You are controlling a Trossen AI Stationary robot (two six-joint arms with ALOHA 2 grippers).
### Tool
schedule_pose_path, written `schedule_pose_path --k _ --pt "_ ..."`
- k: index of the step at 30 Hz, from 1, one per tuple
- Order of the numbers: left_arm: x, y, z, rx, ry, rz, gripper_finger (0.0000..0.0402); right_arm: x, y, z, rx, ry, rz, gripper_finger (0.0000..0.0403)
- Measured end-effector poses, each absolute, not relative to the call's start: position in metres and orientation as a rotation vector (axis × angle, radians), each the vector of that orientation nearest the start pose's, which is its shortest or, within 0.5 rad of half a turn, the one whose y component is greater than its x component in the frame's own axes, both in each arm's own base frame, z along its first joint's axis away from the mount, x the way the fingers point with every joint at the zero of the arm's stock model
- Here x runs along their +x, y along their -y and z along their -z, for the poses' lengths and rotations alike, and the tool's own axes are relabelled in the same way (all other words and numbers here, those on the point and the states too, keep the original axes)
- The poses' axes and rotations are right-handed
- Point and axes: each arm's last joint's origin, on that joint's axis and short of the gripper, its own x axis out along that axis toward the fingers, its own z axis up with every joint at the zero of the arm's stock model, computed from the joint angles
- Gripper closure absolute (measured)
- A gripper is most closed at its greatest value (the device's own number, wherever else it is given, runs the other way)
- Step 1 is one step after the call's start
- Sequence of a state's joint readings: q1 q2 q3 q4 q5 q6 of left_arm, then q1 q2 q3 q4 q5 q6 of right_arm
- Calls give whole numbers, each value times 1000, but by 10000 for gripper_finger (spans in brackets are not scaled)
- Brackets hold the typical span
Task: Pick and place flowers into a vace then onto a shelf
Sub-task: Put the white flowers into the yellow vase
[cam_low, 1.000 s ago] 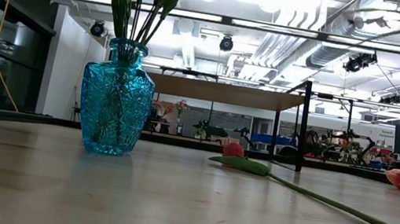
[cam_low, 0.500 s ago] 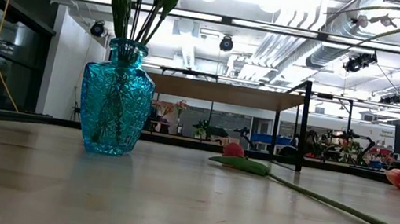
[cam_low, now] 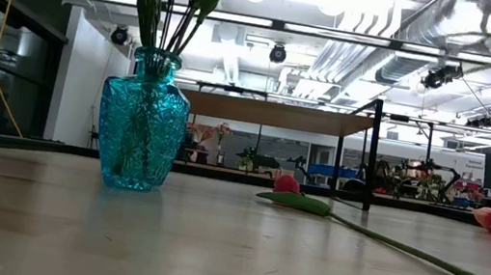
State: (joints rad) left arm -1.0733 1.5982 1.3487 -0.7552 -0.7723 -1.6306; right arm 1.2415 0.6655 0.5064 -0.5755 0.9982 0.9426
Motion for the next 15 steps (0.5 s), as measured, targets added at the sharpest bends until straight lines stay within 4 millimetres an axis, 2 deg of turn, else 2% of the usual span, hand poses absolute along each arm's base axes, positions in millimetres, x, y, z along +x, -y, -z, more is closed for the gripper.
schedule_pose_path --k 15 --pt "175 278 -291 -775 -592 -255 114 62 -114 -230 341 -472 -127 290"
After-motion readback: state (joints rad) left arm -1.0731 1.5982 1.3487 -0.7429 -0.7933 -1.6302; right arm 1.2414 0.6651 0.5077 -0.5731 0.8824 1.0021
